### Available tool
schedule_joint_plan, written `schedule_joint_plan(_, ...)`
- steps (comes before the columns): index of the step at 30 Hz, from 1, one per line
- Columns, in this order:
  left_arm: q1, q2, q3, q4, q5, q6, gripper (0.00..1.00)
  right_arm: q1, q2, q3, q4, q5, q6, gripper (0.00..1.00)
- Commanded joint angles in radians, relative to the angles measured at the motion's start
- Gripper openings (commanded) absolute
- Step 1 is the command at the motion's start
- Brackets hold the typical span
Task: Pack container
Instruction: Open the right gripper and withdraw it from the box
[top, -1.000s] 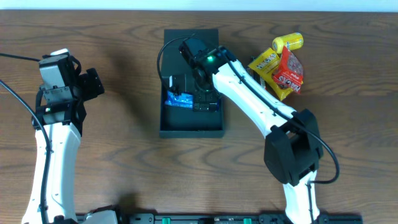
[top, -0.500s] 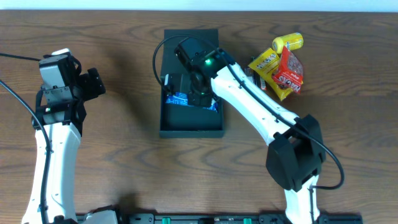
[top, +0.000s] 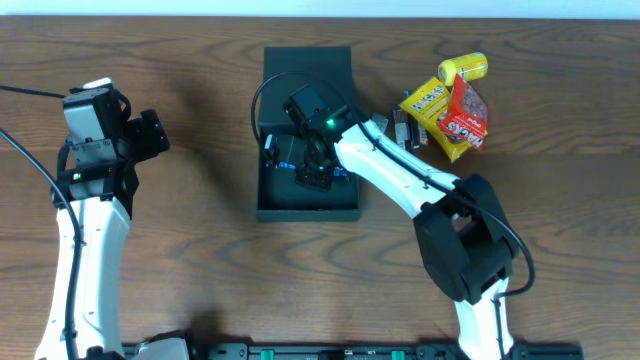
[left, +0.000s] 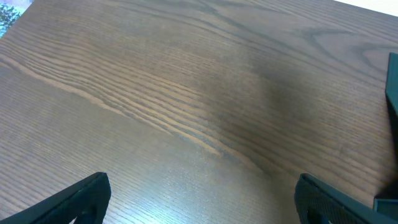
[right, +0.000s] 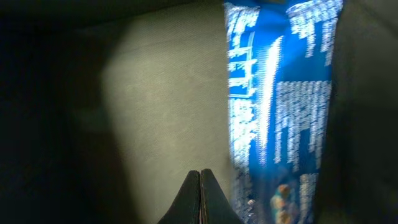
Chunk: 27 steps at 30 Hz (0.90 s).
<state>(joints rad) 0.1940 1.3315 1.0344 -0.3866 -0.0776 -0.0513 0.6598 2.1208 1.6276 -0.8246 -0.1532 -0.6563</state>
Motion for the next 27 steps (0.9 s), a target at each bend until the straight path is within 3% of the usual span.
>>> schedule_joint_plan(1,0.004,0.001,0.025,-0.001,0.008,0.007,0.95,-0.002,0.009,-0.027,0.01,0.019,0.019,0.01)
schedule_joint_plan(16,0.004,0.001,0.025,0.01,0.008,0.007,0.95,-0.007,0.009,-0.072,0.027,0.278,0.008,0.01)
schedule_joint_plan(27,0.004,0.001,0.025,0.01,0.008,0.007,0.95,-0.006,0.009,-0.072,0.087,0.285,0.008,0.01)
